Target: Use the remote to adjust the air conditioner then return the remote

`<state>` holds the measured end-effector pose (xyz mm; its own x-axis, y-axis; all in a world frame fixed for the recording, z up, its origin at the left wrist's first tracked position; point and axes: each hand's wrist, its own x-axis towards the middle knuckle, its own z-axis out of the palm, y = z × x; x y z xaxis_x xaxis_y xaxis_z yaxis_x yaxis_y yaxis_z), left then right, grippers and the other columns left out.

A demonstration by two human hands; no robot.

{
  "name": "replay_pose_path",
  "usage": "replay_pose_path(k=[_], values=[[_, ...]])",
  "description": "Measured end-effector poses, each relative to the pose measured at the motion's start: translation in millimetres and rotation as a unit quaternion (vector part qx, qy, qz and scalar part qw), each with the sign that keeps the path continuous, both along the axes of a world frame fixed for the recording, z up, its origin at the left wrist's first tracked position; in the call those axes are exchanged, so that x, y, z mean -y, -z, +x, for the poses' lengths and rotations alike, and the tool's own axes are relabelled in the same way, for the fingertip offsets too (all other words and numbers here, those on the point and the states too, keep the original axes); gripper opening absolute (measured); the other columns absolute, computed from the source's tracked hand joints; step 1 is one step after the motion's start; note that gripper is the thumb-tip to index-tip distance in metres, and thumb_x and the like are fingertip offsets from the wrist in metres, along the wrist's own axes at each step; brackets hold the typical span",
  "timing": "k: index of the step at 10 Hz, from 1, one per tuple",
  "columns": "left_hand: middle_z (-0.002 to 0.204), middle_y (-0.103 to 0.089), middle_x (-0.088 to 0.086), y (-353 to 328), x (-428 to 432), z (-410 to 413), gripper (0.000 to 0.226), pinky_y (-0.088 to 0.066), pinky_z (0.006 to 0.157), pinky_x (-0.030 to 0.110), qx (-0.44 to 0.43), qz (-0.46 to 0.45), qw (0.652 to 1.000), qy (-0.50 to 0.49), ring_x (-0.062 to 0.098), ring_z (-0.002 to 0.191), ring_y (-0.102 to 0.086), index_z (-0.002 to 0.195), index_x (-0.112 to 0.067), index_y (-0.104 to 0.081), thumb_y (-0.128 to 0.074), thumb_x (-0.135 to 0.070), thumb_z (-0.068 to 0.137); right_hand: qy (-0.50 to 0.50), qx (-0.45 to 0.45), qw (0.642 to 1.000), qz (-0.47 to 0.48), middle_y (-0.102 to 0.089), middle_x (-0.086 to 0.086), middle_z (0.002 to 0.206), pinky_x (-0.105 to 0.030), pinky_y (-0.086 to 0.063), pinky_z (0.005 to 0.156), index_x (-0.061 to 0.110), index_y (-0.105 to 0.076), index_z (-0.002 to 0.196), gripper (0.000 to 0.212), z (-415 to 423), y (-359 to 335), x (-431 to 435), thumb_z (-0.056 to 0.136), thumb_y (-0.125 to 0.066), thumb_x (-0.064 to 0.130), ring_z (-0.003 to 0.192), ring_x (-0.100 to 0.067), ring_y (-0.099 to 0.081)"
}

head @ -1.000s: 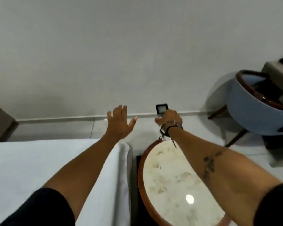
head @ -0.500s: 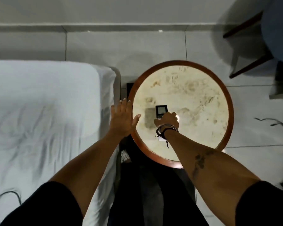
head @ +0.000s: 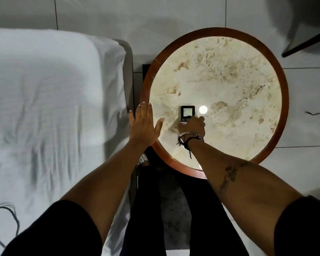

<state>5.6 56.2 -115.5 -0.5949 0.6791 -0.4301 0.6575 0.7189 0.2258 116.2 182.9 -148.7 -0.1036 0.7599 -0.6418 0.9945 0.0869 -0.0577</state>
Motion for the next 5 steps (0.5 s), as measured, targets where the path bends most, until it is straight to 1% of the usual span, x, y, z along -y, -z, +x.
replay_pose_path(k=[2,3,4,5], values=[[0.150,-0.040,0.020,-0.8,-7.9,4.1,0.074,-0.021,0.112,0.062,0.004,-0.004,1.000,0.002,0.037,0.139,-0.035,0.145,-0.004,-0.031,-0.027,-0.058,0.095,-0.015,0.002,1.000,0.013,-0.048,-0.014,0.117,-0.039,-0.052,0.071,0.003,-0.054,0.116,0.049,0.4,6.5,-1.7,0.079,-0.070,0.031,0.105,-0.031,-0.053],[0.150,-0.040,0.020,0.5,-10.5,8.5,0.073,-0.022,0.112,0.062,0.005,-0.006,1.000,0.002,0.038,0.139,-0.035,0.145,-0.005,-0.031,-0.028,-0.058,0.095,-0.014,0.008,1.000,0.008,-0.048,-0.014,0.117,-0.039,-0.051,0.070,0.003,-0.052,0.119,0.055,3.3,6.5,0.1,0.078,-0.069,0.035,0.106,-0.031,-0.051],[0.150,-0.040,0.020,-18.3,-16.7,10.1,0.073,-0.024,0.112,0.061,0.008,-0.004,1.000,0.001,0.038,0.139,-0.035,0.145,-0.005,-0.031,-0.028,-0.058,0.095,-0.021,0.014,1.000,-0.009,-0.046,-0.013,0.120,-0.043,-0.051,0.080,0.003,-0.045,0.126,0.079,5.0,-11.2,-2.2,0.072,-0.070,0.055,0.111,-0.031,-0.048],[0.150,-0.040,0.020,-33.7,-18.4,12.5,0.073,-0.024,0.113,0.061,-0.011,0.026,1.000,0.003,0.037,0.139,-0.035,0.145,-0.005,-0.031,-0.028,-0.058,0.096,-0.080,-0.008,0.997,0.007,-0.046,-0.016,0.130,-0.044,-0.046,0.096,-0.001,-0.036,0.135,0.091,8.2,-30.7,-5.1,0.076,-0.063,0.062,0.119,-0.034,-0.046]])
